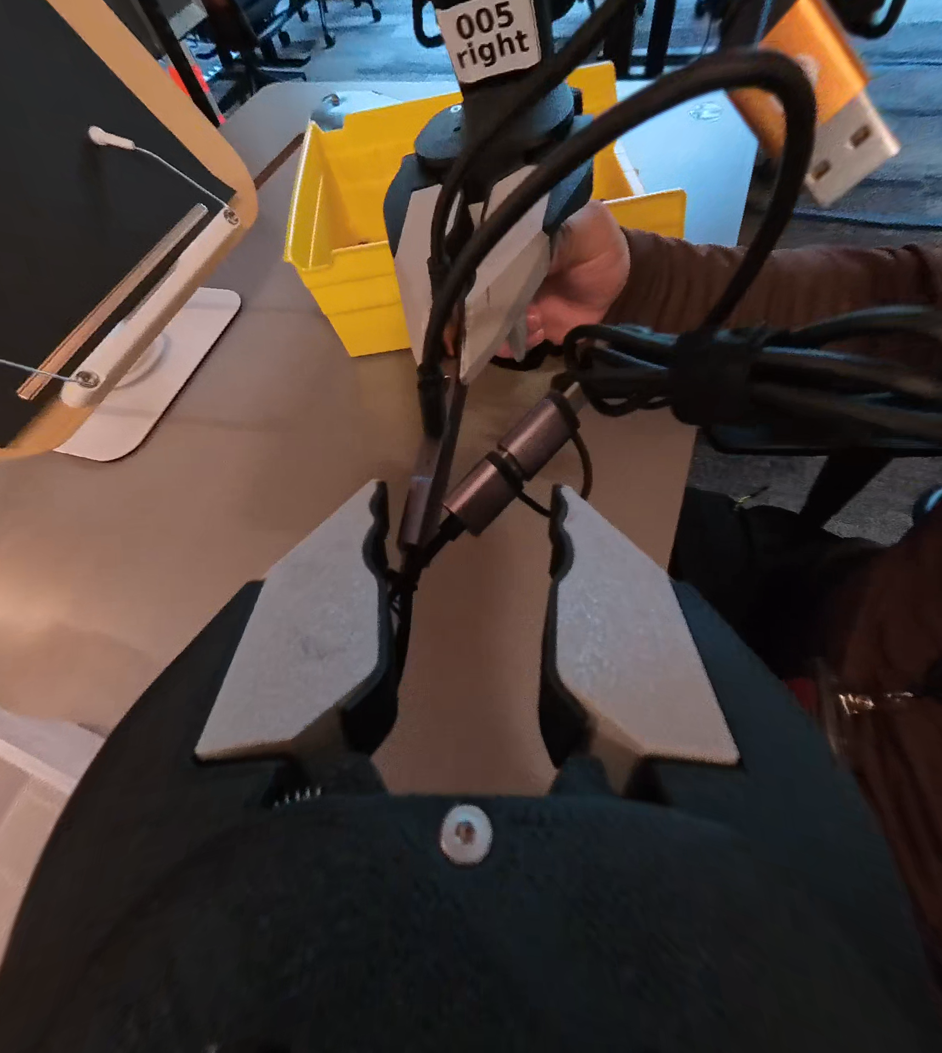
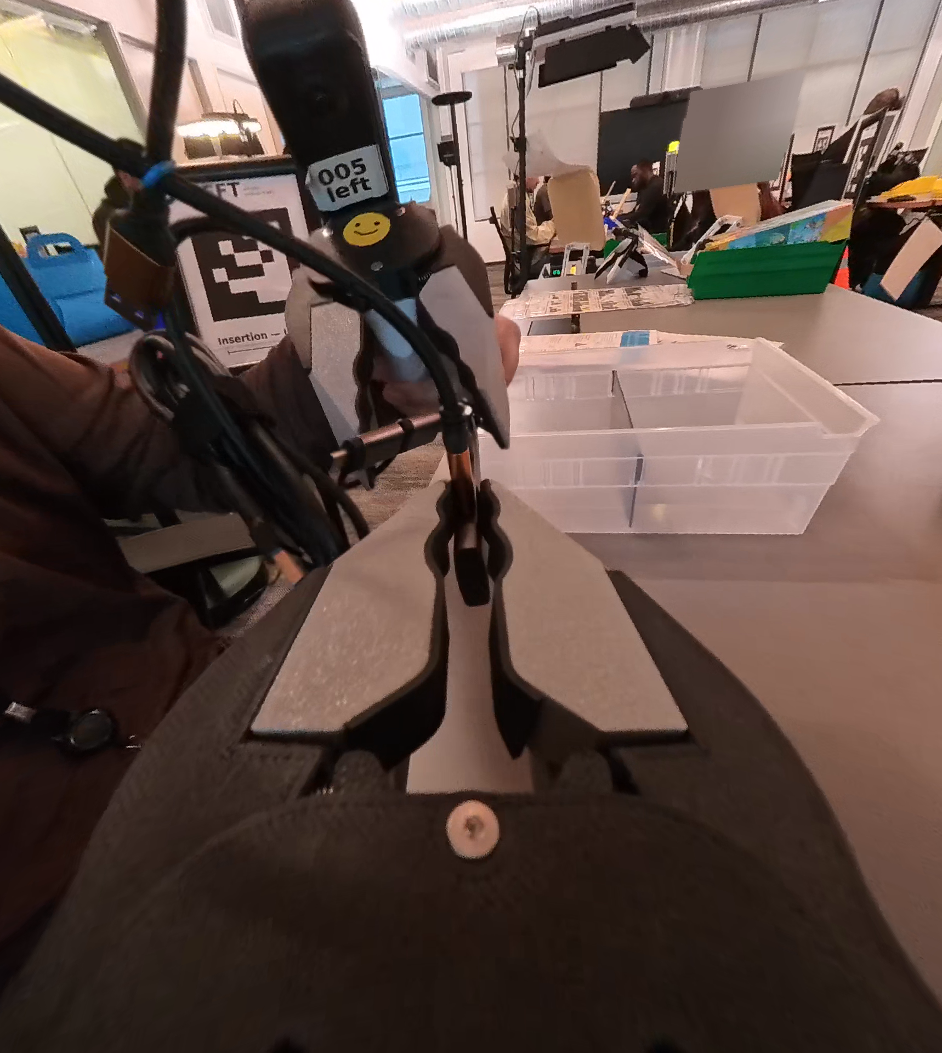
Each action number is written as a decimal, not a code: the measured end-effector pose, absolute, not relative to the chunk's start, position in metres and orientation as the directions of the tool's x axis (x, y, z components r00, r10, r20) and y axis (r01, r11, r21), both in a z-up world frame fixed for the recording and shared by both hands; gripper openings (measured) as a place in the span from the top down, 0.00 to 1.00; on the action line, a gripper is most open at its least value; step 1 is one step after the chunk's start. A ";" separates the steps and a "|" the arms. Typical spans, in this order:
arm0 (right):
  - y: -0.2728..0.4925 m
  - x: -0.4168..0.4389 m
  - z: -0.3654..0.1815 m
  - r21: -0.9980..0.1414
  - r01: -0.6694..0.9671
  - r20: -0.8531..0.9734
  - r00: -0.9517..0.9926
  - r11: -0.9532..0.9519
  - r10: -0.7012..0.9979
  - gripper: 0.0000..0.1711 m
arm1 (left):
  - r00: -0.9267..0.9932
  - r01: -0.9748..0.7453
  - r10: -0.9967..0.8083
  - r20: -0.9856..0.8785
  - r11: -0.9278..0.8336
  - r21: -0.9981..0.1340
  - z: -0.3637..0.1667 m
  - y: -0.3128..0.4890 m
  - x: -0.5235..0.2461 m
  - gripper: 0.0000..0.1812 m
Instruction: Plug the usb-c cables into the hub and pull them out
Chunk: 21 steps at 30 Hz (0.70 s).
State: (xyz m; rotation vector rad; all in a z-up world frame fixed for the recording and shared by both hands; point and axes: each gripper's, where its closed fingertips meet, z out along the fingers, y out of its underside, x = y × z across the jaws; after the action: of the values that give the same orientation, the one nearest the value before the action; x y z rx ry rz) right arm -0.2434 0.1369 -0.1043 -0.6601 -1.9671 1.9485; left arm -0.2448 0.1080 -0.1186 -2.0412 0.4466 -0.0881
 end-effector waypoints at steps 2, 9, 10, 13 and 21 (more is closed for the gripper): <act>0.135 -0.242 -0.106 -0.994 0.107 -0.092 -0.855 0.001 0.510 0.97 | 0.926 -0.274 -0.356 -0.122 -0.415 -0.868 -0.111 0.100 -0.246 0.67; 0.125 -0.237 -0.106 -0.997 0.057 -0.024 -0.866 0.051 0.500 0.97 | 0.965 -0.074 -0.261 0.015 -0.326 -0.943 -0.058 0.087 -0.272 0.79; 0.125 -0.238 -0.106 -0.997 0.057 -0.025 -0.864 0.047 0.503 0.97 | 0.958 -0.082 -0.284 0.030 -0.374 -0.924 -0.067 0.090 -0.266 0.76; 0.128 -0.240 -0.103 -0.998 0.043 -0.017 -0.853 0.039 0.522 0.97 | 0.950 -0.166 -0.313 -0.008 -0.481 -0.861 -0.098 0.103 -0.255 0.73; 0.129 -0.238 -0.096 -0.995 0.078 -0.100 -0.875 -0.065 0.473 0.97 | 0.914 -0.304 -0.400 -0.064 -0.575 -0.760 -0.146 0.133 -0.235 0.91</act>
State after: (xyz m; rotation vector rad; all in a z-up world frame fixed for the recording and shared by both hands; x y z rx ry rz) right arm -0.2376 0.1293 -0.0960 -0.5952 -1.9319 2.0214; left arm -0.2346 0.1328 -0.1461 -2.2233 0.4992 -0.1443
